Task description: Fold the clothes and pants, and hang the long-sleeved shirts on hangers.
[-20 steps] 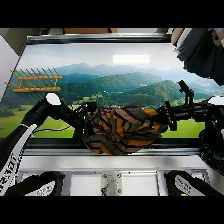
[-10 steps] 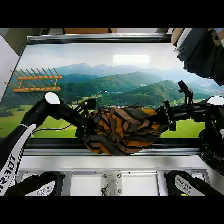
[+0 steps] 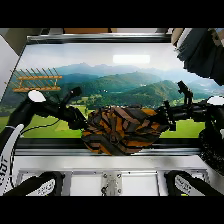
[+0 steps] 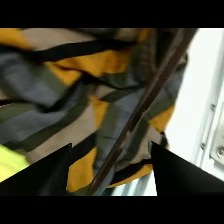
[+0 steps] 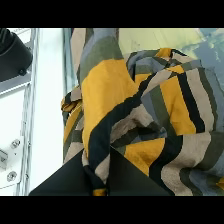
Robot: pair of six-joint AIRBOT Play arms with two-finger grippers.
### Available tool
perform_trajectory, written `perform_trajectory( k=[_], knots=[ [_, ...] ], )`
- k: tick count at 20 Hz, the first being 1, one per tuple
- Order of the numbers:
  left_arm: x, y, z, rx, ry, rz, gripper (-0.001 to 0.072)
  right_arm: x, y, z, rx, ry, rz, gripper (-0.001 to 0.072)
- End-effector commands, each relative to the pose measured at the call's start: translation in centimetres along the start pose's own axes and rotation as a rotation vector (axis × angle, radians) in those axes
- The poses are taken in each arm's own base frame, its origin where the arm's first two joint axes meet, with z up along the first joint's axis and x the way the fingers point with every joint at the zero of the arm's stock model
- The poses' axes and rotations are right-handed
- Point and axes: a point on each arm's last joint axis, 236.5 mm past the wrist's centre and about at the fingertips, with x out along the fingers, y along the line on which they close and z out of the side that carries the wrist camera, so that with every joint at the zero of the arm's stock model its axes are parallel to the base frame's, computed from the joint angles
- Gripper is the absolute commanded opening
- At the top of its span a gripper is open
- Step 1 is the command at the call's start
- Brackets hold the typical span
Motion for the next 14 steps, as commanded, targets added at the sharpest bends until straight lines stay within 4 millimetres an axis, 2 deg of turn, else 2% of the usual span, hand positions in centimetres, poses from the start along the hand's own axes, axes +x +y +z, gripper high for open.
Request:
perform_trajectory(
  k=[1,3,5,8,10,12,13,14],
  knots=[
    [-4.7,2.7,1.4,-0.108,-0.137,0.192,0.0506,0.0,0.0,0.1,-0.003,-0.001,0.000,0.0007],
    [-8.1,3.6,2.0,-0.198,-0.231,0.301,0.0506,-0.1,0.0,0.9,-0.014,-0.024,-0.006,0.0007],
    [-11.0,3.6,2.3,-0.276,-0.311,0.379,0.0505,-0.5,-0.6,2.7,-0.022,-0.068,-0.054,0.0007],
    [-12.8,2.4,2.3,-0.334,-0.340,0.451,0.0484,-1.6,-2.3,5.4,-0.050,-0.100,-0.196,0.0006],
    [-12.9,2.3,1.3,-0.429,-0.301,0.532,0.0484,-2.5,-2.7,7.5,-0.082,-0.136,-0.273,0.0006],
    [-11.6,1.5,1.3,-0.472,-0.266,0.564,0.0488,-3.1,-2.7,8.9,-0.118,-0.166,-0.330,0.0007],
    [-10.2,0.6,2.1,-0.474,-0.263,0.537,0.0547,-3.3,-2.6,9.3,-0.131,-0.168,-0.349,0.0007],
    [-8.4,-0.3,3.0,-0.493,-0.271,0.495,0.0667,-3.4,-2.3,9.5,-0.140,-0.169,-0.352,0.0007]
  ],
)
